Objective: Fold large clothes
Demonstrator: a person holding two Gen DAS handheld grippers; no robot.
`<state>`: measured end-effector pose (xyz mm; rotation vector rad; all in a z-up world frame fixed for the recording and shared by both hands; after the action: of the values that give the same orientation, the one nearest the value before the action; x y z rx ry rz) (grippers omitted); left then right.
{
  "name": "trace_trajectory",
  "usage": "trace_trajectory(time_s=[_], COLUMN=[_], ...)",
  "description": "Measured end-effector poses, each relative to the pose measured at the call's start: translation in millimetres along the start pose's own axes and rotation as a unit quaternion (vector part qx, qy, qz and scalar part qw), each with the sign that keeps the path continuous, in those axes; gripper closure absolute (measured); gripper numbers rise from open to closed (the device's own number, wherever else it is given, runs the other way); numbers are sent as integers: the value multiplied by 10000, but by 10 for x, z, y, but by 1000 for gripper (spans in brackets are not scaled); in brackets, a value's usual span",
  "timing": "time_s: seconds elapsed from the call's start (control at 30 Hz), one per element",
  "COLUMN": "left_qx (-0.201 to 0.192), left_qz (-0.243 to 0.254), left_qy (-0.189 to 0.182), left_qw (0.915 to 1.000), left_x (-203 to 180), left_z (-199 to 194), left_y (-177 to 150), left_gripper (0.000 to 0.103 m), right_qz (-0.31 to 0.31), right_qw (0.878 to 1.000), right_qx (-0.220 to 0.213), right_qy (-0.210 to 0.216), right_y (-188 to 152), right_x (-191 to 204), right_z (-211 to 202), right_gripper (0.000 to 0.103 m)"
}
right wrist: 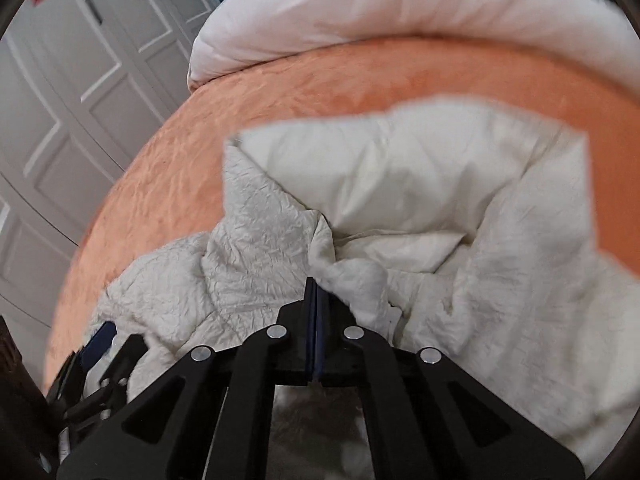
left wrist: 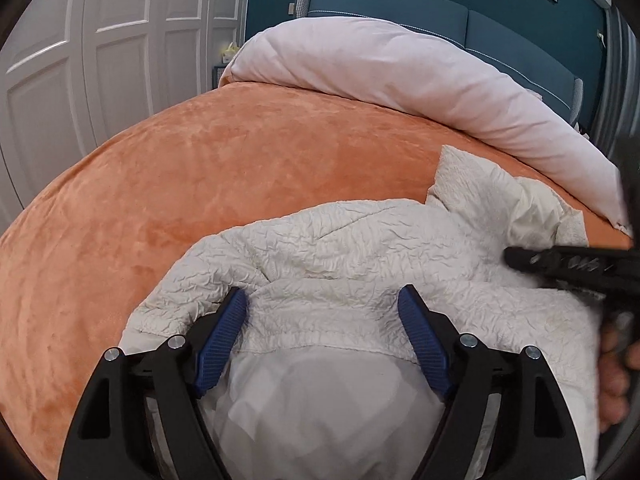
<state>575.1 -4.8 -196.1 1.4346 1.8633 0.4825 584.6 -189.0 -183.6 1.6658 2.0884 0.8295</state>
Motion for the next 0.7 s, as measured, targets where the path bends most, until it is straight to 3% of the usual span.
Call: trace_trajectory(time_s=[0.13, 0.23, 0.3, 0.43, 0.5, 0.53, 0.6, 0.7], left_qx=[-39, -46, -61, -96, -91, -89, -91, -89], left_qz=[45, 39, 47, 25, -4, -25, -21, -4], left_qy=[69, 76, 104, 73, 39, 19, 25, 41], left_qw=[10000, 10000, 9999, 9999, 10000, 10000, 10000, 10000], left_x=[-17, -7, -2, 10, 26, 36, 38, 37], left_z=[0, -3, 8, 28, 30, 31, 30, 26], left_y=[-18, -24, -35, -50, -54, -52, -58, -58], left_gripper=[26, 26, 26, 26, 26, 26, 26, 26], right_qz=[-703, -942, -894, 61, 240, 267, 395, 315], right_qw=[9969, 9953, 9941, 9998, 9972, 9962, 9964, 9974], right_qx=[-349, 192, 529, 167, -13, -210, -472, -352], right_qy=[27, -105, -319, -118, -707, -805, -577, -549], right_y=[405, 471, 428, 470, 490, 489, 393, 73], right_x=[331, 396, 271, -106, -297, -359, -464, -645], right_z=[-173, 236, 508, 512, 289, 98, -271, -649], right_gripper=[99, 99, 103, 103, 103, 98, 99, 99])
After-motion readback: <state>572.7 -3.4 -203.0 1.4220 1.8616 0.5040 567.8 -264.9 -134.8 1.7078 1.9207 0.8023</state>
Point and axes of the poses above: each gripper's, at about its wrist camera, not at the fingertips, and z roughly the way its jaws point, x to its left, y to its top, the point moved 10 cm from there along z, roughly the way its jaws point, and after that the axes turned 15 degrees about -z, right-handed, at the moved point
